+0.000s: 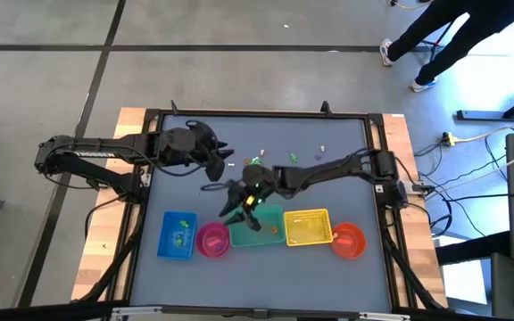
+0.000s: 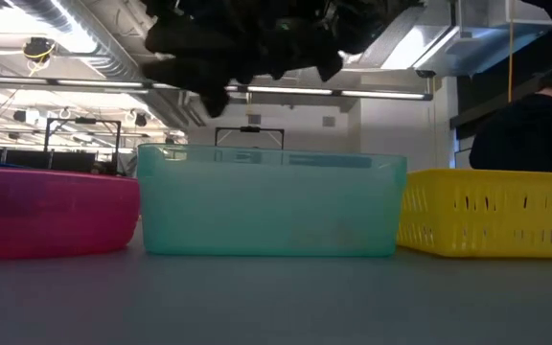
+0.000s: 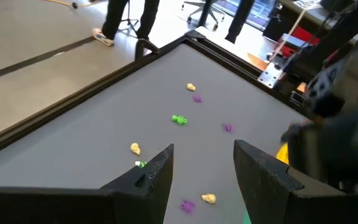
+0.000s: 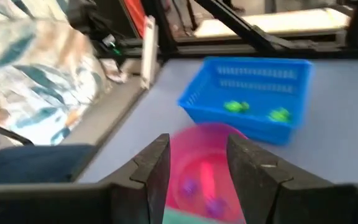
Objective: Sort Halloween decoration
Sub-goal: Put the orange pumpkin toy into the green bin
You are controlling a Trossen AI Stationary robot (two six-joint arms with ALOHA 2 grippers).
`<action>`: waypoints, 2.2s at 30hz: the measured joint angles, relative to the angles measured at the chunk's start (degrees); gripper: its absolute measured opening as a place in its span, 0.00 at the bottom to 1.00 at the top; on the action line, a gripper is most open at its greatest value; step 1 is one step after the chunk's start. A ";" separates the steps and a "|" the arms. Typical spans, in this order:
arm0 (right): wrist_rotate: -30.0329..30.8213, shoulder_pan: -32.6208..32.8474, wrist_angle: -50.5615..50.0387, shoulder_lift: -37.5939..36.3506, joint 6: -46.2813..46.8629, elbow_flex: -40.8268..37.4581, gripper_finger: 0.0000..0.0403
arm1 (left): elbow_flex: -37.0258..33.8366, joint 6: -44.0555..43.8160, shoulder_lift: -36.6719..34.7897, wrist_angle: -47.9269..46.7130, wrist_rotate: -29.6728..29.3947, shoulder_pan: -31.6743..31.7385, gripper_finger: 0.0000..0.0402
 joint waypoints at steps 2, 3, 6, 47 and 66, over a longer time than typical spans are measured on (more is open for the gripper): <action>0.83 -1.33 -4.01 -2.49 -2.87 -1.04 0.39 | 0.00 -0.14 0.00 -0.21 -1.44 0.11 0.38; 1.24 -1.97 -6.20 -3.92 -4.35 -1.70 0.39 | 0.01 -0.64 0.00 -0.50 -1.98 0.38 0.38; 2.76 -3.65 -11.53 -7.87 -8.47 -4.27 0.39 | 0.00 -2.65 0.02 -2.02 -2.39 2.16 0.38; 21.61 -10.68 -16.24 -37.03 -10.64 -34.03 0.39 | 0.02 0.38 22.29 -26.30 9.04 33.41 0.38; 21.59 -10.68 -16.80 -37.03 -10.64 -34.00 0.39 | 0.02 0.14 30.93 -26.32 12.95 37.29 0.38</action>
